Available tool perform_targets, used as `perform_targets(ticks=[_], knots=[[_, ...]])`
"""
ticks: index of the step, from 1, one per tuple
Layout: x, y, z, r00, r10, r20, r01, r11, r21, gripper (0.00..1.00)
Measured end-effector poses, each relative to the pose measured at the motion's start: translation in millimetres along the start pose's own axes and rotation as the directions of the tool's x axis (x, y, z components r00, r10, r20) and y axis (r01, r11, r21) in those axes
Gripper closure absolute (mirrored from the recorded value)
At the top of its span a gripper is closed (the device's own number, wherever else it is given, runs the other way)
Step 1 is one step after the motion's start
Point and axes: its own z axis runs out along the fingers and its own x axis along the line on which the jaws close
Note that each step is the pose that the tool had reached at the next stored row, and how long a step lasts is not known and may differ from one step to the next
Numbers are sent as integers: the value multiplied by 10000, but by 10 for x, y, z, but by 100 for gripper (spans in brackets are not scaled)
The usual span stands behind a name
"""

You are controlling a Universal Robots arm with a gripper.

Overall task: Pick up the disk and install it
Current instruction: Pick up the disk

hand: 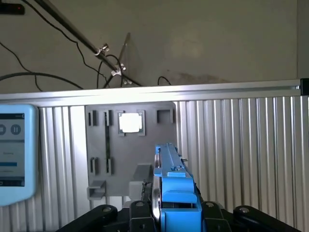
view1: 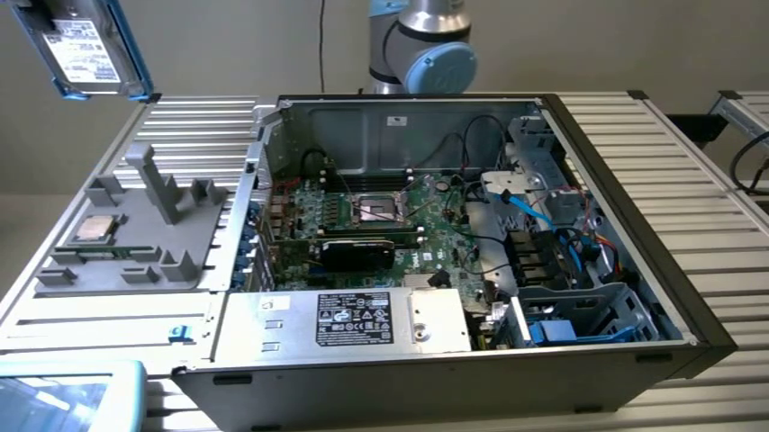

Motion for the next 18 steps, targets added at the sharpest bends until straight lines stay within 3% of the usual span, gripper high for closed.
perform_targets(ticks=[9,18], knots=[[53,-339,-228,10000,0,0,0,10000,0,63],[88,-732,-401,10000,0,-1,0,10000,-1,63]])
